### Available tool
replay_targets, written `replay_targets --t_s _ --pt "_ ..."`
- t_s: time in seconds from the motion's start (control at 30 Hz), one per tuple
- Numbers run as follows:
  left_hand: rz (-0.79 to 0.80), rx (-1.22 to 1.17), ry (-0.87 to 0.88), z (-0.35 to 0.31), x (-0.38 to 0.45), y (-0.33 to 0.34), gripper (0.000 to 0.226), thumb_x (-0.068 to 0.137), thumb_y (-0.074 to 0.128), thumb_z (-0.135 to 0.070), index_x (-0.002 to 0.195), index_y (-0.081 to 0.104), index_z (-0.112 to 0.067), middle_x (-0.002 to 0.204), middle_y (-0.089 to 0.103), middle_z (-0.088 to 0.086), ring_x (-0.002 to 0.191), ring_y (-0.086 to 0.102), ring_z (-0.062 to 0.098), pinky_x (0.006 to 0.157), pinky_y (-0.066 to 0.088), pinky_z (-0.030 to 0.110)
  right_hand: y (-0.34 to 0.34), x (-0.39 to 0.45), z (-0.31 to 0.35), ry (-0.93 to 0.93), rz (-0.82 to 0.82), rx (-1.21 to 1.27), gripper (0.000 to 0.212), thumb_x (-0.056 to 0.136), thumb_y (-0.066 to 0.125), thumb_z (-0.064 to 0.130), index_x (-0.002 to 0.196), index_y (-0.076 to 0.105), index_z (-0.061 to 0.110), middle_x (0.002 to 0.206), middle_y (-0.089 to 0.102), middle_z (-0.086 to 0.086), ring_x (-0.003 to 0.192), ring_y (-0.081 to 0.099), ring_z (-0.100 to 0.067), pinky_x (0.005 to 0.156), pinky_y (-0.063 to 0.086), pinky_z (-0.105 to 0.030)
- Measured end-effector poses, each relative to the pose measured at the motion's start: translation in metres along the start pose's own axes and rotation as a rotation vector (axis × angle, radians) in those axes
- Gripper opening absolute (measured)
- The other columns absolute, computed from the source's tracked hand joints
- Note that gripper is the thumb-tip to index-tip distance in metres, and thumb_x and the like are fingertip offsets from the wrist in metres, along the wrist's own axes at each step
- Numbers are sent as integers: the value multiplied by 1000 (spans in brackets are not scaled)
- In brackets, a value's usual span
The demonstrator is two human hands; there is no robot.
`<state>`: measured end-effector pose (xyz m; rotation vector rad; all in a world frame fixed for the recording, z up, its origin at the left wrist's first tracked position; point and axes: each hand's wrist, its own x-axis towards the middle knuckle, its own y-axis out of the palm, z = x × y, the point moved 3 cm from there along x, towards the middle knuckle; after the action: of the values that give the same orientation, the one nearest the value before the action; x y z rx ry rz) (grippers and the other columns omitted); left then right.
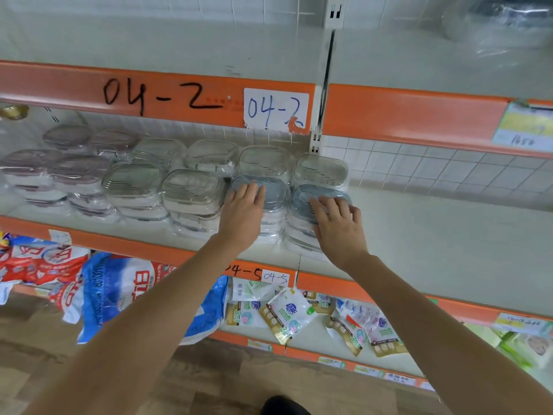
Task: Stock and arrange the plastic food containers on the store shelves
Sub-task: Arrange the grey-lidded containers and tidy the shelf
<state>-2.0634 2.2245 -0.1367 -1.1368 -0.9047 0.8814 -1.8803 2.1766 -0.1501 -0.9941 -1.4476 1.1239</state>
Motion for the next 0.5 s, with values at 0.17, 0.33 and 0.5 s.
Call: replay_targets --t_s 0.17,0.33,0.5 --pt "136 -93 -64 -10 -13 3 75 93 44 -9 149 -4 0 158 0 14 146 0 27 118 2 35 2 -2 3 34 138 -9 62 97 39 21 150 10 10 154 17 -10 143 13 -27 116 9 -41" --pt "301 -177 -6 -5 -15 -14 75 97 44 -14 148 -9 2 157 -13 17 146 -10 27 120 -2 34 -18 -5 5 -22 315 5 65 100 31 28 149 -5 7 159 -6 -7 146 -8 -21 117 -4 -39" --pt "219 -142 98 -4 -46 -46 55 92 50 -17 142 32 -6 145 29 12 136 27 25 111 29 37 -53 -24 12 -105 282 10 51 96 40 24 144 25 12 149 27 -4 137 24 -20 113 17 -37"
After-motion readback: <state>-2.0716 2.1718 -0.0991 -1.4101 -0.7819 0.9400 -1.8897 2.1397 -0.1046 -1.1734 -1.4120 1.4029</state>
